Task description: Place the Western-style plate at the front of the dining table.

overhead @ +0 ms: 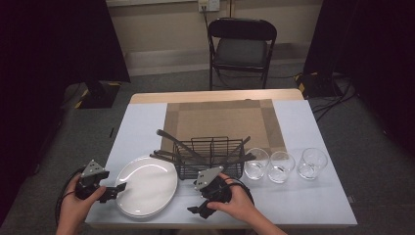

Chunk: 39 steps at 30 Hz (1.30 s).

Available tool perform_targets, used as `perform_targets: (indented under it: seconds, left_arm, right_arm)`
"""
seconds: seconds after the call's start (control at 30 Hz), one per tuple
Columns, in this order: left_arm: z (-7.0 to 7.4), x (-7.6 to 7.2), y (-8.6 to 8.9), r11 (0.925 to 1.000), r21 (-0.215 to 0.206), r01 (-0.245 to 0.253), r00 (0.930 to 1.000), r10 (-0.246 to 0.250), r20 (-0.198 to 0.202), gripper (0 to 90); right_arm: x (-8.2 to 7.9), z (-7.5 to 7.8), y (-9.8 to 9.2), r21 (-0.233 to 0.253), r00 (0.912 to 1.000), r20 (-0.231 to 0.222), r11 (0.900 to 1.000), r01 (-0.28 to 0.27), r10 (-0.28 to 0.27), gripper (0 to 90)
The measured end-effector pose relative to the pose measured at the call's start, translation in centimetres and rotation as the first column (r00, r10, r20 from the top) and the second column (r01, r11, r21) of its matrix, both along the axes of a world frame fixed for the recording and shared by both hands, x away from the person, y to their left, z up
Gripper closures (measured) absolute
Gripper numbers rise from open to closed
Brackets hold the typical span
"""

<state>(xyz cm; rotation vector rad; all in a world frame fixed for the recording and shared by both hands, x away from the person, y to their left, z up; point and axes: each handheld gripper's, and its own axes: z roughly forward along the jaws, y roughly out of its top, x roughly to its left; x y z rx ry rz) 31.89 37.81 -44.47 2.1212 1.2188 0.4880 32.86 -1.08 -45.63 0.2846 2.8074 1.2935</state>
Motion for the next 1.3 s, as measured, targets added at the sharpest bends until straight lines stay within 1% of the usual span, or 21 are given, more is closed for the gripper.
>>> perform_targets:
  seconds: [0.07, 0.27, 0.33, 0.5, 0.7, 0.73, 0.77, 0.87, 0.93, 1.0, 1.17, 1.2, 1.3]
  left_arm:
    - [0.0, 0.1, 0.0, 0.9998, 0.019, 0.011, 0.9999, -0.011, -0.004, 16.1]
    - [-0.1, 0.1, 0.0, 0.9999, 0.009, 0.008, 1.0000, -0.008, -0.006, 16.1]
    - [-0.1, 0.1, 0.0, 0.9999, 0.013, 0.010, 0.9999, -0.010, -0.008, 16.1]
    - [-0.1, 0.1, 0.0, 0.9998, 0.017, 0.013, 0.9999, -0.013, -0.007, 16.1]
    - [-0.1, 0.1, 0.0, 0.9998, 0.015, 0.010, 0.9999, -0.010, -0.010, 16.1]
    - [-0.2, 0.1, 0.0, 0.9999, 0.009, 0.005, 1.0000, -0.005, -0.008, 16.1]
    - [-0.2, 0.1, 0.0, 0.9998, 0.015, 0.010, 0.9999, -0.010, -0.011, 16.1]
    - [-0.2, 0.1, -0.1, 0.9998, 0.016, 0.012, 0.9999, -0.012, -0.012, 16.2]
    - [-0.2, 0.1, -0.1, 0.9998, 0.017, 0.010, 0.9999, -0.010, -0.012, 16.1]
    - [-0.3, 0.1, -0.1, 0.9999, 0.008, 0.009, 0.9999, -0.009, -0.014, 16.3]
    - [-0.2, 0.2, 0.0, 0.9999, 0.011, 0.006, 0.9999, -0.006, -0.014, 16.1]
    - [-0.3, 0.1, -0.1, 1.0000, 0.004, 0.003, 0.9999, -0.003, -0.016, 16.1]
    - [-0.4, 0.2, 0.0, 0.9999, 0.010, 0.008, 0.9999, -0.008, -0.014, 16.1]
  right_arm:
    - [0.1, -0.1, 0.2, 0.001, 1.0000, 0.002, 1.000, 0.003, -0.003, 14.8]
    - [0.1, -0.4, 0.7, 0.004, 0.9999, -0.009, 1.000, -0.007, 0.007, 14.9]
    - [0.1, -0.4, 0.9, 0.007, 0.9999, -0.013, 1.000, -0.008, 0.008, 14.8]
    - [-0.1, -0.3, 1.3, 0.009, 0.9999, -0.005, 1.000, -0.015, 0.015, 14.8]
    - [-0.2, -0.2, 1.7, 0.008, 0.9999, 0.002, 1.000, -0.014, 0.014, 14.7]
    - [-0.2, -0.2, 1.8, 0.007, 0.9999, 0.003, 1.000, -0.016, 0.016, 14.7]
    - [-0.2, -0.2, 1.8, 0.007, 0.9999, 0.003, 1.000, -0.016, 0.016, 14.7]
    - [-0.2, -0.1, 2.1, 0.009, 0.9999, 0.006, 1.000, -0.016, 0.016, 14.7]
    - [-0.2, -0.1, 2.3, 0.013, 0.9998, 0.006, 1.000, -0.018, 0.018, 14.7]
    - [-0.2, -0.2, 2.5, 0.014, 0.9998, 0.004, 1.000, -0.019, 0.019, 14.7]
    - [-0.2, -0.4, 2.9, 0.010, 0.9997, -0.001, 1.000, -0.023, 0.023, 14.6]
    - [-0.2, -0.4, 2.9, 0.012, 0.9997, -0.004, 1.000, -0.025, 0.025, 14.7]
    - [-0.2, -0.5, 3.2, 0.009, 0.9997, -0.005, 1.000, -0.025, 0.025, 14.6]
